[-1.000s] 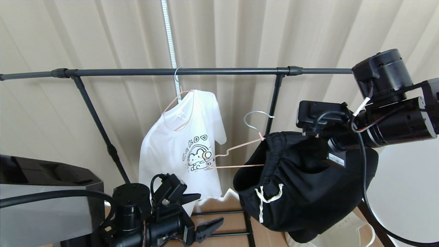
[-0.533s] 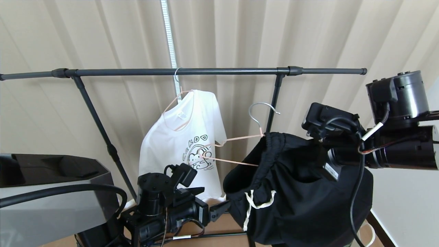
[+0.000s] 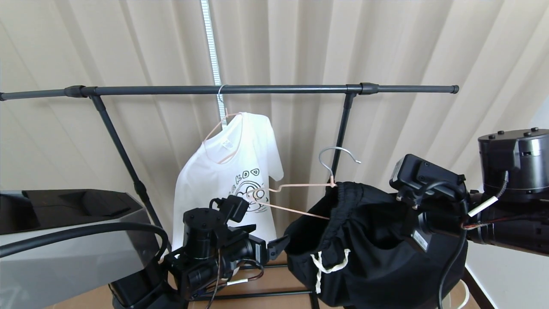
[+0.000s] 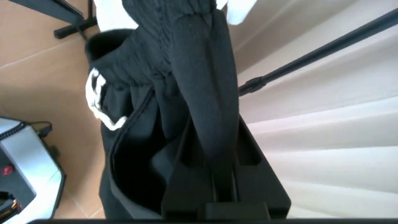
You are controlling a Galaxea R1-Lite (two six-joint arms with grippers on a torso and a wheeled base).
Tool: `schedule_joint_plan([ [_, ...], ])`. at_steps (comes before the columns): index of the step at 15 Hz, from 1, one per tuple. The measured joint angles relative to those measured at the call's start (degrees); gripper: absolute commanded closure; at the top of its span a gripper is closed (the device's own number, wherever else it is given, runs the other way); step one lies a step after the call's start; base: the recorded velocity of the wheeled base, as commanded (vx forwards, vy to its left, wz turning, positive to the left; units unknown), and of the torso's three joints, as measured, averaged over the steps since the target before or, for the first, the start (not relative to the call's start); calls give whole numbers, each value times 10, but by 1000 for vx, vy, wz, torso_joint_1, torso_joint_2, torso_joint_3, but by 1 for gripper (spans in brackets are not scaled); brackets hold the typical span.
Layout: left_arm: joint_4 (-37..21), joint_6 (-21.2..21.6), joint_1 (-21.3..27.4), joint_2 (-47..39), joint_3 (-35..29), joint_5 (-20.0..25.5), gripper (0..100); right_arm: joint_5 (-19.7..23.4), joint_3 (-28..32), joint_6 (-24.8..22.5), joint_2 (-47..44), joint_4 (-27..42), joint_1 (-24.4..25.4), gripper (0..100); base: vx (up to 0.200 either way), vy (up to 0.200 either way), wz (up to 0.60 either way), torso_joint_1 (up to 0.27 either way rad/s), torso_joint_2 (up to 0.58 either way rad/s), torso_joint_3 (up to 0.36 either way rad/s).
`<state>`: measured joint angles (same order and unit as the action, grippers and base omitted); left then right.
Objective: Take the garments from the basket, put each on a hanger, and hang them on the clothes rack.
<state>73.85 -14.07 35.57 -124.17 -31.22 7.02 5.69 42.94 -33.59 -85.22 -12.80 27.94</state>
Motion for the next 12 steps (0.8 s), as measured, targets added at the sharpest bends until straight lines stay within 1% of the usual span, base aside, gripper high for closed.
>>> schedule_joint_plan([
  [3,-8,0,5,-6,-16,-12,0,2,-8,15,15,-1,10,100,0,0,0,0,0,0],
  [5,-8,1,10,-12,-23,-21,0,1,-9,45,20,-3,20,100,0,0,0,0,0,0],
  [7,-7,2,16,-18,-26,-29,0,0,-9,63,23,-10,26,100,0,0,0,0,0,0],
  [12,-4,4,17,-28,-27,-30,0,0,-8,68,39,-11,28,100,0,0,0,0,0,0],
])
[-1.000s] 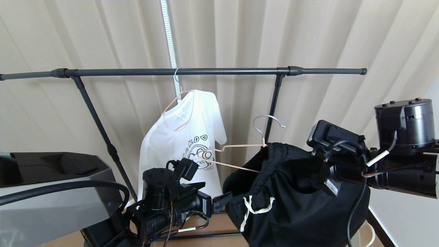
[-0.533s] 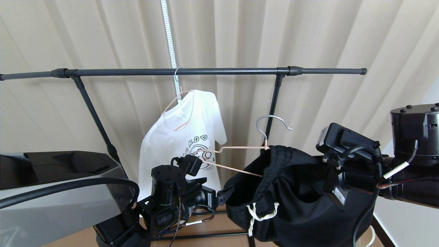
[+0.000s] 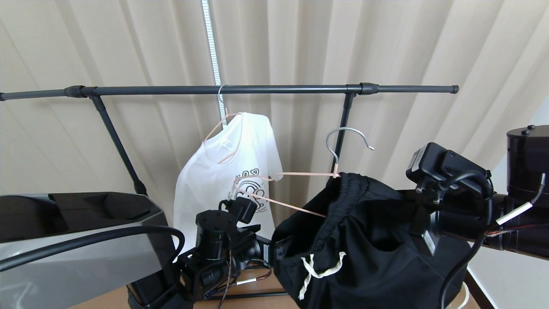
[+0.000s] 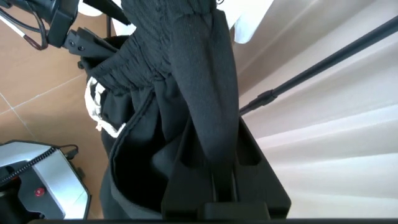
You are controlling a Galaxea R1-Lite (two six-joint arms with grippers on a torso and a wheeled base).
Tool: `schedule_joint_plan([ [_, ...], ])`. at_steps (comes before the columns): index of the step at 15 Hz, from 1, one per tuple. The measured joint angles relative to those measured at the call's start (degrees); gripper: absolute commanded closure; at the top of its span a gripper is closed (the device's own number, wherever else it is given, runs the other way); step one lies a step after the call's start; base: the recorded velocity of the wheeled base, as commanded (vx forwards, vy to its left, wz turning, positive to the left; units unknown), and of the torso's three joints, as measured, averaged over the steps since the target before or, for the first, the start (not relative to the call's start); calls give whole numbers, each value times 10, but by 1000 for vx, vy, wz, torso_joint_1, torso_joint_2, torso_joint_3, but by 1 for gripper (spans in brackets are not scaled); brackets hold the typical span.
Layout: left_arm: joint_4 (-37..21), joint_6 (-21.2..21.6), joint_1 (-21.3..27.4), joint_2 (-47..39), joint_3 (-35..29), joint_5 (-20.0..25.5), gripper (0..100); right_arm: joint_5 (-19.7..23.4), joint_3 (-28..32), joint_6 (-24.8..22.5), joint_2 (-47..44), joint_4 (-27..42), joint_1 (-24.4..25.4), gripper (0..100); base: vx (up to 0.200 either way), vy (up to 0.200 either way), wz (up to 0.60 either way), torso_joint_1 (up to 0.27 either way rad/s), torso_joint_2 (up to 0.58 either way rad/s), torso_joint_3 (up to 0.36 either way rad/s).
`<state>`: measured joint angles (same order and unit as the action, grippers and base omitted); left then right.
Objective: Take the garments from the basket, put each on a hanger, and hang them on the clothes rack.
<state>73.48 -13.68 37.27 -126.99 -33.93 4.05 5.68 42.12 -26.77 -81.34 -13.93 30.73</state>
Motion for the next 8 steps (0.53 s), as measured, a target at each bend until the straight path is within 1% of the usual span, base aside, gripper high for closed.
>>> schedule_joint_plan([
  [1,0,0,0,-2,0,0,100,0,0,0,2,0,0,100,0,0,0,0,0,0],
  [8,1,1,8,-9,7,0,100,0,3,0,4,-1,-1,100,0,0,0,0,0,0],
])
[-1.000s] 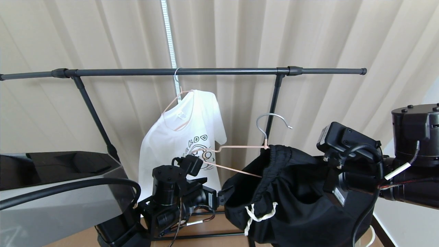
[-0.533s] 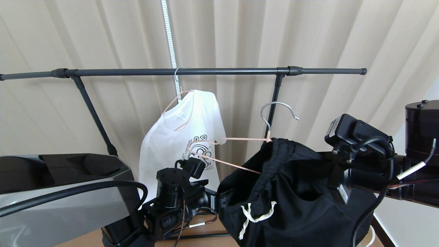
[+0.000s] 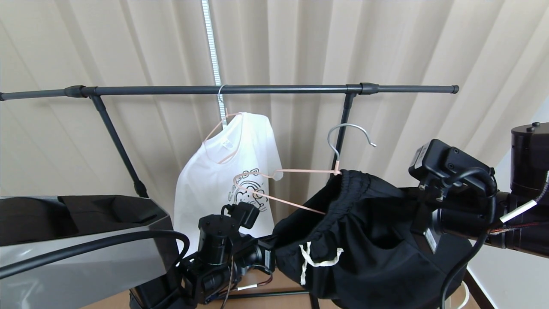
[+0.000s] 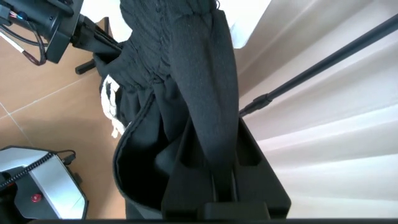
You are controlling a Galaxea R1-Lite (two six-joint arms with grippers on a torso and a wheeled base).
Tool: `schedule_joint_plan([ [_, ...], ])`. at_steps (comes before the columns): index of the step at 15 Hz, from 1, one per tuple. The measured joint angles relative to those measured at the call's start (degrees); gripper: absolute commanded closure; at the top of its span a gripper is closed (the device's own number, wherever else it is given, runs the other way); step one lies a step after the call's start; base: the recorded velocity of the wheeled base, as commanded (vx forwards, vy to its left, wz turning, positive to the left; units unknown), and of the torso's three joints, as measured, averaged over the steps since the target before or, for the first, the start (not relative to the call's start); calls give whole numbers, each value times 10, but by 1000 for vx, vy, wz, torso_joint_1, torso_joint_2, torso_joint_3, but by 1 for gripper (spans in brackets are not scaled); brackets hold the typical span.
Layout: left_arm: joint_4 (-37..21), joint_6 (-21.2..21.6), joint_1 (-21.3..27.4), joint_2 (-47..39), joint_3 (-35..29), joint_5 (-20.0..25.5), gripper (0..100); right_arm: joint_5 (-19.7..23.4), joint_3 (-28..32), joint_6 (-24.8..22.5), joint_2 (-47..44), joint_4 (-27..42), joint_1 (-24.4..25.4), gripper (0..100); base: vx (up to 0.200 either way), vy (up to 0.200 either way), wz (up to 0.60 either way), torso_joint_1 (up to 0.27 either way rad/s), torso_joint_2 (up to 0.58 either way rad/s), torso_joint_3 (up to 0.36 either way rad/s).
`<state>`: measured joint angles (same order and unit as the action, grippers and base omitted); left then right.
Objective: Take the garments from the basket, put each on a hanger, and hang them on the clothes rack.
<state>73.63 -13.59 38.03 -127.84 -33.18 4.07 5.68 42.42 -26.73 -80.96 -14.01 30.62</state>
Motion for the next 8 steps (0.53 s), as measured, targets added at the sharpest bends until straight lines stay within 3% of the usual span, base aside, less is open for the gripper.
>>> schedule_joint_plan([
  [4,0,11,-6,8,0,0,100,5,-1,3,-3,0,-18,100,0,0,0,0,0,0],
  [8,0,19,-19,25,0,0,100,55,-3,12,-16,0,-49,100,0,0,0,0,0,0],
])
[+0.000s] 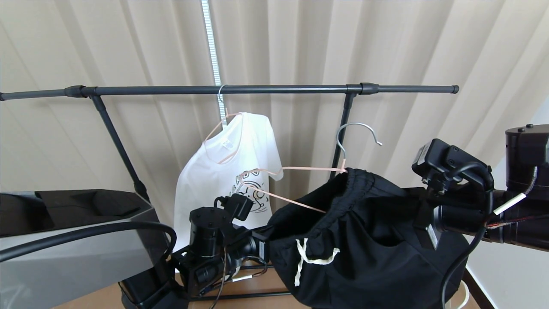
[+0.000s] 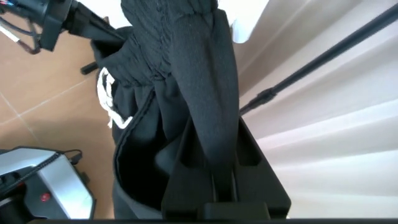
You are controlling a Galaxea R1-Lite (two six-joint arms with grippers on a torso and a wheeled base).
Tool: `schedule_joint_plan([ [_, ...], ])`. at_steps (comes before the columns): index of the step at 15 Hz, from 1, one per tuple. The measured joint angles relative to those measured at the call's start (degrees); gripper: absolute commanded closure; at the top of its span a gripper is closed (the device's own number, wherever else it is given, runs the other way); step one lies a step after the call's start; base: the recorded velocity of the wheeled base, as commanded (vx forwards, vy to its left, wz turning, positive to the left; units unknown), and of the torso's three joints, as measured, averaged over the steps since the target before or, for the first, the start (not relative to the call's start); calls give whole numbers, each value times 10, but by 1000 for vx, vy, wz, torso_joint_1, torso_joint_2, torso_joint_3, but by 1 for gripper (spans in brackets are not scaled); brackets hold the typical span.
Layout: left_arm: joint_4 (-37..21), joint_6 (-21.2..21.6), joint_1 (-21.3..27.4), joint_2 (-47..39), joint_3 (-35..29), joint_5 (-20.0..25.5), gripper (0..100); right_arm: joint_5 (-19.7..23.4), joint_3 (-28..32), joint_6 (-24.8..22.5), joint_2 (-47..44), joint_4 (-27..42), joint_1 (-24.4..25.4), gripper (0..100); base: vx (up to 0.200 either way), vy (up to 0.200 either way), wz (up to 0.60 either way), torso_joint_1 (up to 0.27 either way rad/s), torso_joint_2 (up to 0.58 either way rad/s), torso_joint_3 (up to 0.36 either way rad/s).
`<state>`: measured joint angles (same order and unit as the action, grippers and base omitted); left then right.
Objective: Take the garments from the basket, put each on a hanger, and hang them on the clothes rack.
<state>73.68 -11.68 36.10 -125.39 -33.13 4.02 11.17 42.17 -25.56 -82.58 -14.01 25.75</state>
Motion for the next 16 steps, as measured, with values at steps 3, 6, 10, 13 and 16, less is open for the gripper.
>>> schedule_joint_plan([
  [3,0,14,-18,9,-4,0,100,28,-1,0,-9,1,-11,100,0,0,0,0,0,0],
  [6,0,17,-31,12,-7,0,100,32,-6,-1,-13,1,-16,100,0,0,0,0,0,0],
  [10,0,30,-53,16,-13,0,100,31,-12,-5,-19,2,-21,100,0,0,0,0,0,0],
  [13,0,38,-69,20,-19,0,100,31,-16,-30,-22,2,-28,100,0,0,0,0,0,0],
  [16,0,42,-85,25,-25,0,100,31,-20,-42,-23,2,-33,100,0,0,0,0,0,0],
])
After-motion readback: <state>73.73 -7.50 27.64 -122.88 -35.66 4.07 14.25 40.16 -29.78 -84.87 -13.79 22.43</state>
